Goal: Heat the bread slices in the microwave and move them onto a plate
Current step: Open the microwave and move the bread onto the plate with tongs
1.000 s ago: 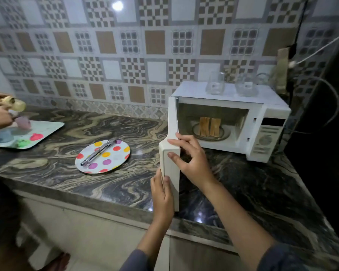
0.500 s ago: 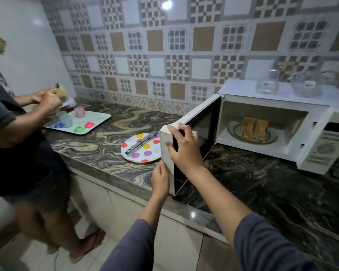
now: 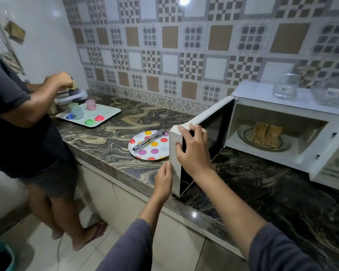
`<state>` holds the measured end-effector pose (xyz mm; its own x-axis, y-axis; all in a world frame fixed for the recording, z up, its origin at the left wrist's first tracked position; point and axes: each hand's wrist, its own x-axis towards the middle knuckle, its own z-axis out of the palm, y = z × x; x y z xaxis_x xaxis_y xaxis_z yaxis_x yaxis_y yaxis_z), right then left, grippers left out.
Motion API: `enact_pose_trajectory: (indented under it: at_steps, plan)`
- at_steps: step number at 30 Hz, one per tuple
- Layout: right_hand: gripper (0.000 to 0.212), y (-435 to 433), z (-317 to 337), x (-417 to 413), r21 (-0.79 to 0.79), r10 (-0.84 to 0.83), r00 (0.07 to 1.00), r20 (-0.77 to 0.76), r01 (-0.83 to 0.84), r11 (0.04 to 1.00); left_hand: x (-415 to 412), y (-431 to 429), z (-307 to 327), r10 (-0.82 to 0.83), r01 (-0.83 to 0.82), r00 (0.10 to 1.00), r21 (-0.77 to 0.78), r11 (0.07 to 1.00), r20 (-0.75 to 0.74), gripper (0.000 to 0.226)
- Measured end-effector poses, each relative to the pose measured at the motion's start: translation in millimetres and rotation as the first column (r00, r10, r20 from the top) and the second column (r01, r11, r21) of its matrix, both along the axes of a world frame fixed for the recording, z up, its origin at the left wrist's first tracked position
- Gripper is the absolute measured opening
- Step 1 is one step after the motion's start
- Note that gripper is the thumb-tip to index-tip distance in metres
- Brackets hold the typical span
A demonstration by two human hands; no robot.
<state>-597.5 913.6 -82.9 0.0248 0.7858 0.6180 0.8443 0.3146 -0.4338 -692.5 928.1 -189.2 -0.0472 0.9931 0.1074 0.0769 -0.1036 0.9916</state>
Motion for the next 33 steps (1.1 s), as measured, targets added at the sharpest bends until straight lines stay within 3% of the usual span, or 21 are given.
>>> enact_pose_trajectory:
  at_steps: [6, 10, 15, 21, 26, 33]
  plan:
    - [0.042, 2.5, 15.7, -41.7, 0.192, 0.067, 0.996, 0.057, -0.077, 0.978, -41.9, 29.8, -6.7, 0.127, -0.127, 0.989, 0.013, 0.992, -0.078, 0.038]
    - [0.038, 36.8, -2.3, -93.3, 0.155, 0.145, 0.989, -0.031, -0.139, 0.978, -96.9, 80.5, -9.5, 0.15, -0.155, 0.982, -0.034, 0.987, -0.118, 0.032]
    - [0.038, 108.0, -59.5, -134.2, -0.207, 0.048, 0.973, -0.225, -0.096, 0.974, -163.3, 147.3, -12.4, 0.099, -0.109, 0.979, -0.048, 0.993, -0.176, 0.027]
    - [0.038, 175.2, -121.4, -117.9, -0.549, -0.397, 0.864, -0.308, 0.179, 0.816, -211.9, 227.8, -38.8, 0.045, -0.091, 0.938, -0.122, 0.988, -0.344, 0.028]
    - [0.034, 211.8, -149.0, -88.3, -0.706, -0.638, 0.723, -0.266, 0.304, 0.64, -216.4, 275.5, -49.5, -0.104, 0.041, 0.922, -0.175, 0.984, -0.372, 0.029]
    - [0.035, 243.9, -163.3, -83.1, -0.788, -0.718, 0.674, -0.171, 0.344, 0.511, -205.2, 318.9, -67.9, -0.186, 0.073, 0.868, -0.254, 0.965, -0.46, 0.018]
